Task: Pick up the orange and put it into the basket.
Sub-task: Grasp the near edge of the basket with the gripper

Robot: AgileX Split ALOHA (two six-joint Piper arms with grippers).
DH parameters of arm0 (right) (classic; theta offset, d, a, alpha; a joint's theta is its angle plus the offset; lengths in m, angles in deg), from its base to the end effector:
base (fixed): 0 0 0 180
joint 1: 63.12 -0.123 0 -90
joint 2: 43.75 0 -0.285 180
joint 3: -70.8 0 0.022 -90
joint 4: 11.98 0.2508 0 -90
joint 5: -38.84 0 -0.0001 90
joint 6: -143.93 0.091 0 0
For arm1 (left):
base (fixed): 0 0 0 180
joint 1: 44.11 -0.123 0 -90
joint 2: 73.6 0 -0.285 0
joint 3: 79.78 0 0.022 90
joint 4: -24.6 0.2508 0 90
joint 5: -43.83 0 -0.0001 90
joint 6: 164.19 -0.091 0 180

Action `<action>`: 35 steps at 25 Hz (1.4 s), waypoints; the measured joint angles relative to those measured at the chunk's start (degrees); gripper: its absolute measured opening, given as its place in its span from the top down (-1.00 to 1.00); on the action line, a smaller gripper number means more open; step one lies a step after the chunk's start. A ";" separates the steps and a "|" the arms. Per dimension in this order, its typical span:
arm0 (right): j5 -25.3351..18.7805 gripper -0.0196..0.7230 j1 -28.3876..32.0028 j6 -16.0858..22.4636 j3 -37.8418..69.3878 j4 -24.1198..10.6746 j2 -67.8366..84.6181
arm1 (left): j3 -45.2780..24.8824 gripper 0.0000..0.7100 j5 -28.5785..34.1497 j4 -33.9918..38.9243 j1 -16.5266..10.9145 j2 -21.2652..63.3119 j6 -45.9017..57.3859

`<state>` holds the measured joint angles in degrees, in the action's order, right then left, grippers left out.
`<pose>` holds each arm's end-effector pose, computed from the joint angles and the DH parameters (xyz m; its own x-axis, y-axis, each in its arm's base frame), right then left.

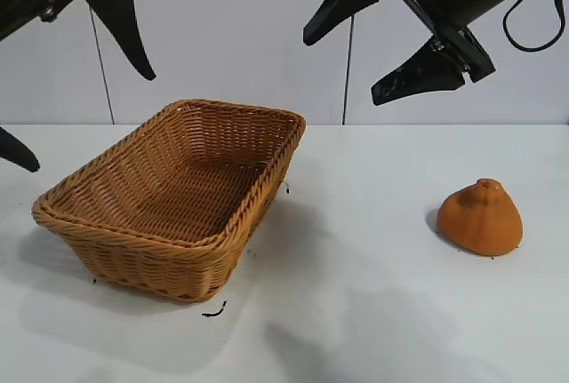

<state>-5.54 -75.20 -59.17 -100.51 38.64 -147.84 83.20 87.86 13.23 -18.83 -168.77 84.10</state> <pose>0.3353 0.1221 0.2602 -0.9070 0.0710 -0.4151 -0.2131 0.7729 0.5977 0.2689 -0.1408 0.2503 -0.6531 -0.7568 0.0253 -0.6906 0.5816 -0.4300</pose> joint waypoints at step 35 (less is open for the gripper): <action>0.00 -0.70 0.00 0.02 0.00 0.00 0.00 | -0.31 -0.48 -9.31 5.57 0.96 -21.25 20.25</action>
<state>-5.54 -75.20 -59.15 -100.51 38.64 -147.84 82.89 78.56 18.79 -17.87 -190.02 104.34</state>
